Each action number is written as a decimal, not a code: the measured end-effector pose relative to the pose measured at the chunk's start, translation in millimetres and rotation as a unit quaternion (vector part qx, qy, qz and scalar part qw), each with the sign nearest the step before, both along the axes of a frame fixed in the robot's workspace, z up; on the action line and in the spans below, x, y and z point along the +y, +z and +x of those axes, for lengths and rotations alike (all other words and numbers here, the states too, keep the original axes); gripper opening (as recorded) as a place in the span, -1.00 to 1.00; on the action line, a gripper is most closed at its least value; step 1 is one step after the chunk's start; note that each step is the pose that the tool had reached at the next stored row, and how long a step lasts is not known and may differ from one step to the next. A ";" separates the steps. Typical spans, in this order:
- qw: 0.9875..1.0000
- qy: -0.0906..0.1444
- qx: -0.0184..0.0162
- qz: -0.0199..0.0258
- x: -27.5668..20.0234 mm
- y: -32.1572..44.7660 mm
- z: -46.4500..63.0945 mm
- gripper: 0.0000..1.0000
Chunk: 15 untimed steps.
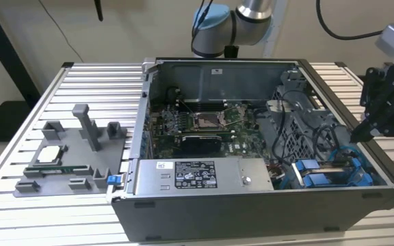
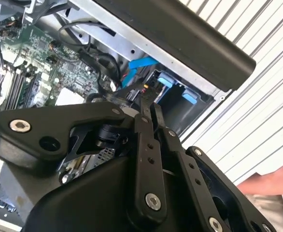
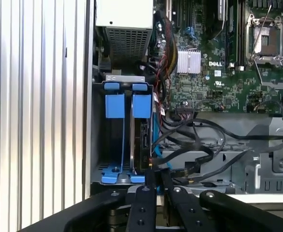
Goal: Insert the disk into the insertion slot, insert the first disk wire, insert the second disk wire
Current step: 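Insert the second disk wire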
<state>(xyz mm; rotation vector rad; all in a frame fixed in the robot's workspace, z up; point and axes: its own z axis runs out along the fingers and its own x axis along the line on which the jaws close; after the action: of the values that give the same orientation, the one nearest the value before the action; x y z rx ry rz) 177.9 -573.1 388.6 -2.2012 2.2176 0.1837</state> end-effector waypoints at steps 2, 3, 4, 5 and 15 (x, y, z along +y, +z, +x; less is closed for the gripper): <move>1.000 0.000 -0.001 0.000 0.5 0.4 -5.7 -1.00; 1.000 0.000 -0.001 0.000 0.8 0.5 -8.7 -1.00; 1.000 0.000 -0.002 0.000 1.0 0.6 -11.7 -1.00; 1.000 0.000 -0.002 0.000 1.3 0.6 -14.8 -1.00; 1.000 0.000 -0.014 0.000 2.4 0.5 -44.5 -1.00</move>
<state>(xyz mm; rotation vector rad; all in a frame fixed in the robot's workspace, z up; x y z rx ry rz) 133.4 -570.7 389.2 -2.1894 2.2030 0.1509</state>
